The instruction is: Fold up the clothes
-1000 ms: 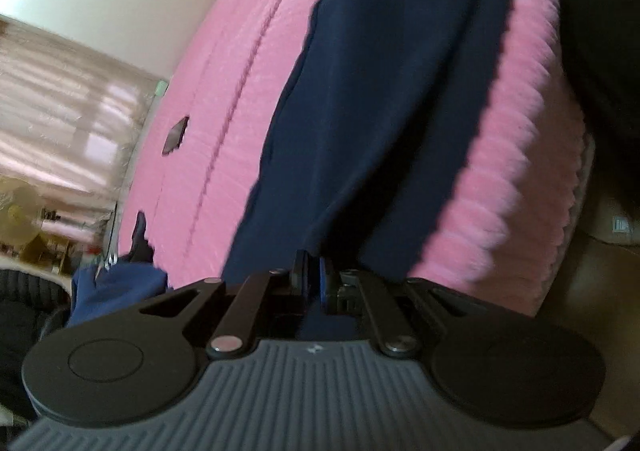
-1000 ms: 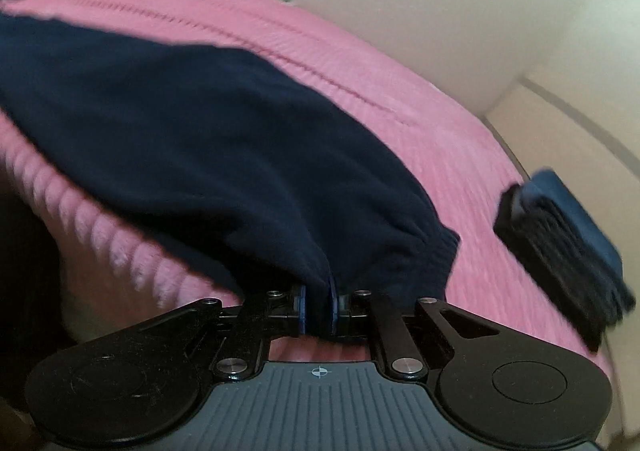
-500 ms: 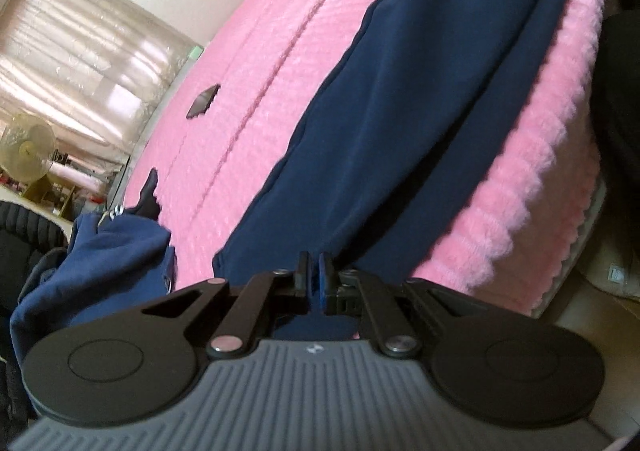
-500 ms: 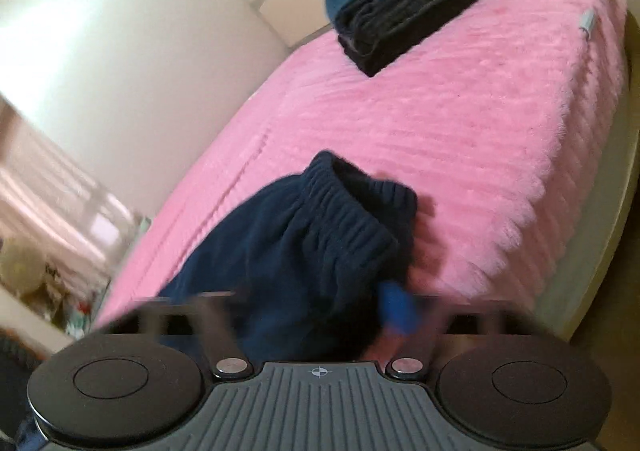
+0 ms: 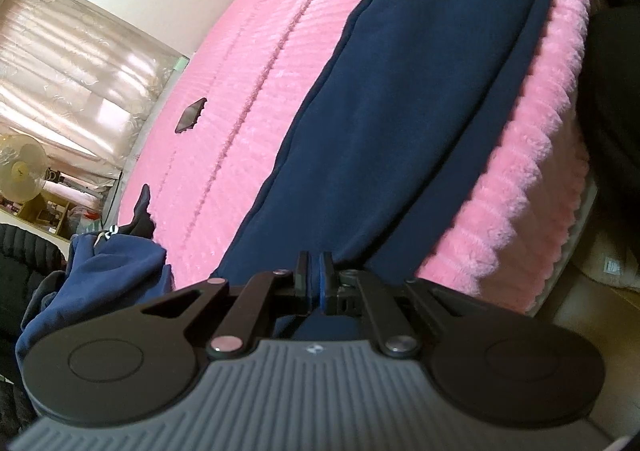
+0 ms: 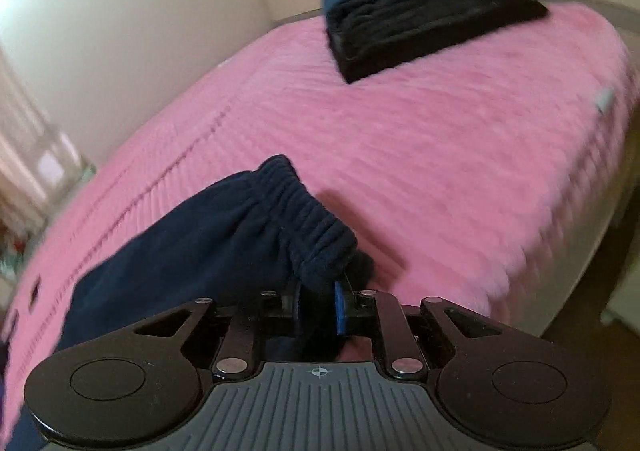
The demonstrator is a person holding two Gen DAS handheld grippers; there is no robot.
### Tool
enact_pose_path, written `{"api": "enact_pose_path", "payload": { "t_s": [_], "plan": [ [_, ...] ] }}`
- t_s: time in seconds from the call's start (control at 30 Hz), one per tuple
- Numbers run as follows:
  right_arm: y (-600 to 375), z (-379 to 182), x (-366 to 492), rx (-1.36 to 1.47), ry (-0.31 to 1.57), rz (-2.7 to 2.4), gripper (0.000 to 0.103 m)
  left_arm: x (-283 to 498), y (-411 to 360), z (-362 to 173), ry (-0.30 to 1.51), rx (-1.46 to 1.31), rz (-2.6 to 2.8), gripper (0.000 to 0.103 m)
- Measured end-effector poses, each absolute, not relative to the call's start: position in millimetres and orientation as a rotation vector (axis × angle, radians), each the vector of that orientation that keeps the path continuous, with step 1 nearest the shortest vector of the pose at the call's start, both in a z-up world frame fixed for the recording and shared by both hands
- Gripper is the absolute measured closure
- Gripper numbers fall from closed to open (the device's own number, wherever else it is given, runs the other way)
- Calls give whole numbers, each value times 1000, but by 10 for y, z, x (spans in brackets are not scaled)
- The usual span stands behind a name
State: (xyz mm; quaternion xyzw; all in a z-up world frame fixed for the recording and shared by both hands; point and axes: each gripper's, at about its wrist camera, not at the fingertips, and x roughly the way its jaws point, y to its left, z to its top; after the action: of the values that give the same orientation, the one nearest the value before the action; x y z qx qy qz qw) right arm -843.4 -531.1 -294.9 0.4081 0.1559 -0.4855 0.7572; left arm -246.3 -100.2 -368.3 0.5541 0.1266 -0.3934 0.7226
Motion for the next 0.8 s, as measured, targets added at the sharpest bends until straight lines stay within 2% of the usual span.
{"api": "enact_pose_path", "payload": {
  "t_s": [0.07,0.1,0.4,0.5,0.67,0.8],
  "plan": [
    [-5278,-2878,-8408,881,354,-1122,43,-2458,-959,-3674,283,1219,-857,99],
    [-5243,-2835,-8380,882,347,-1144,40,-2449,-937,-3671,286,1214,-848,99],
    [-4512,-2390,-7877,669,328,-1046,39,-2392,-647,-3567,285,1103,-747,96],
    [-4244,-2352,-7553,598,387,-959,29,-2346,-528,-3525,280,1055,-723,96],
    [-3996,-2393,-6957,542,453,-792,28,-2324,-441,-3738,191,1225,-732,93],
    [-3850,-2370,-6498,495,503,-679,28,-2272,-498,-3937,127,1345,-775,86]
  ]
}}
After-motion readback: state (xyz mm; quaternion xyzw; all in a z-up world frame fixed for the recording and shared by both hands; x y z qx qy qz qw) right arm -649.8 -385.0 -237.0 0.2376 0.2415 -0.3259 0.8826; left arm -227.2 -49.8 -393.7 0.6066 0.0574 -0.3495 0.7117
